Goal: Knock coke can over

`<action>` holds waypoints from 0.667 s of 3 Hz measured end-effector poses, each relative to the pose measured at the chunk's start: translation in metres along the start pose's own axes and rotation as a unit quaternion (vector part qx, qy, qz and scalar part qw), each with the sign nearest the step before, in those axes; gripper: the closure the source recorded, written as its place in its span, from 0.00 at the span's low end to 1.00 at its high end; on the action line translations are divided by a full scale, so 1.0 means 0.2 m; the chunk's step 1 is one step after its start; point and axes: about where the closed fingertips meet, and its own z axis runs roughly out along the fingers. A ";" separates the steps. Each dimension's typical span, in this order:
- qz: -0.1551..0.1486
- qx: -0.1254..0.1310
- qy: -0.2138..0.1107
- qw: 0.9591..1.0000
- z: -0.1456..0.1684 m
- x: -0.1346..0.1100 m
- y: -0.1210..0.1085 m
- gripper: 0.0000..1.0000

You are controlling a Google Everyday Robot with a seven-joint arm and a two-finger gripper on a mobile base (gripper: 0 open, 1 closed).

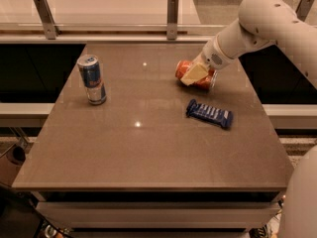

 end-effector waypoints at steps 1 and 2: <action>-0.004 -0.021 0.002 1.000 0.10 -0.01 0.00 1.00; -0.004 -0.021 0.002 1.000 0.06 -0.04 0.00 0.84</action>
Offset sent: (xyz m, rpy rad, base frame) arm 0.0250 0.0376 -0.0498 0.0251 0.1446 0.1063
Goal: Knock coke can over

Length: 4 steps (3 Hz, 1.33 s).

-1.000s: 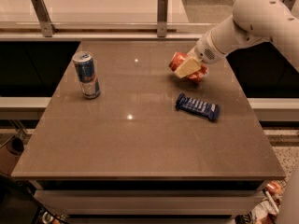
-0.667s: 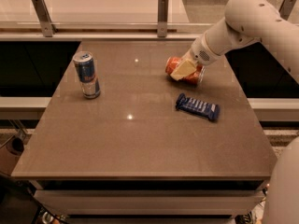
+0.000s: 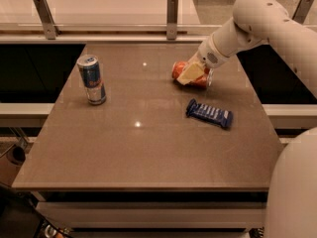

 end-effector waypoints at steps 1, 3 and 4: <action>0.000 0.000 0.000 1.000 0.00 0.00 0.00 0.62; 0.000 -0.004 0.001 1.000 0.03 0.00 0.01 0.16; 0.000 -0.005 0.001 1.000 0.03 0.00 0.01 0.00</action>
Offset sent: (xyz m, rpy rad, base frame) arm 0.0000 -0.0001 0.0003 0.0000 -0.0001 -0.0001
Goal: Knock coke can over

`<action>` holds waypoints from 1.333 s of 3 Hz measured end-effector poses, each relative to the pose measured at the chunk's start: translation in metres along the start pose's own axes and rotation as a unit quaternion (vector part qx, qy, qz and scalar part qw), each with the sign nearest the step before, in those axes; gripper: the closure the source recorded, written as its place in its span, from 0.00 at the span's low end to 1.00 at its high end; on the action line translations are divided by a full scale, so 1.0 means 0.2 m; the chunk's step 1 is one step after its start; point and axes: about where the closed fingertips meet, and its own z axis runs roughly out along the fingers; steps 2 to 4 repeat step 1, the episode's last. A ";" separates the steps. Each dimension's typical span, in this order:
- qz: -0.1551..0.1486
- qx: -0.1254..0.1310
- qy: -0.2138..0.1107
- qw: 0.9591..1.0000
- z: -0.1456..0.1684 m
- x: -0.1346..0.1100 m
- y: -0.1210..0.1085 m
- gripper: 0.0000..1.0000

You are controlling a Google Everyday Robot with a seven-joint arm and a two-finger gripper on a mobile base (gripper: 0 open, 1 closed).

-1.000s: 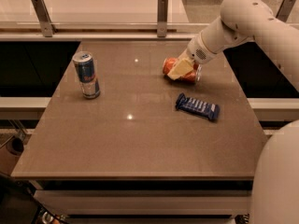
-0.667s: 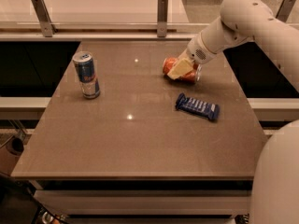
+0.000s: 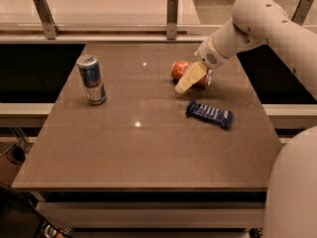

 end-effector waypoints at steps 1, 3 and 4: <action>0.000 0.000 0.000 1.000 0.00 0.00 0.00 0.00; 0.000 0.000 0.000 1.000 0.00 0.00 0.00 0.00; 0.000 0.000 0.000 1.000 0.00 0.00 0.00 0.00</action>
Offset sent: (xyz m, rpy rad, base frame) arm 0.0000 0.0000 0.0000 0.0000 0.0000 0.0000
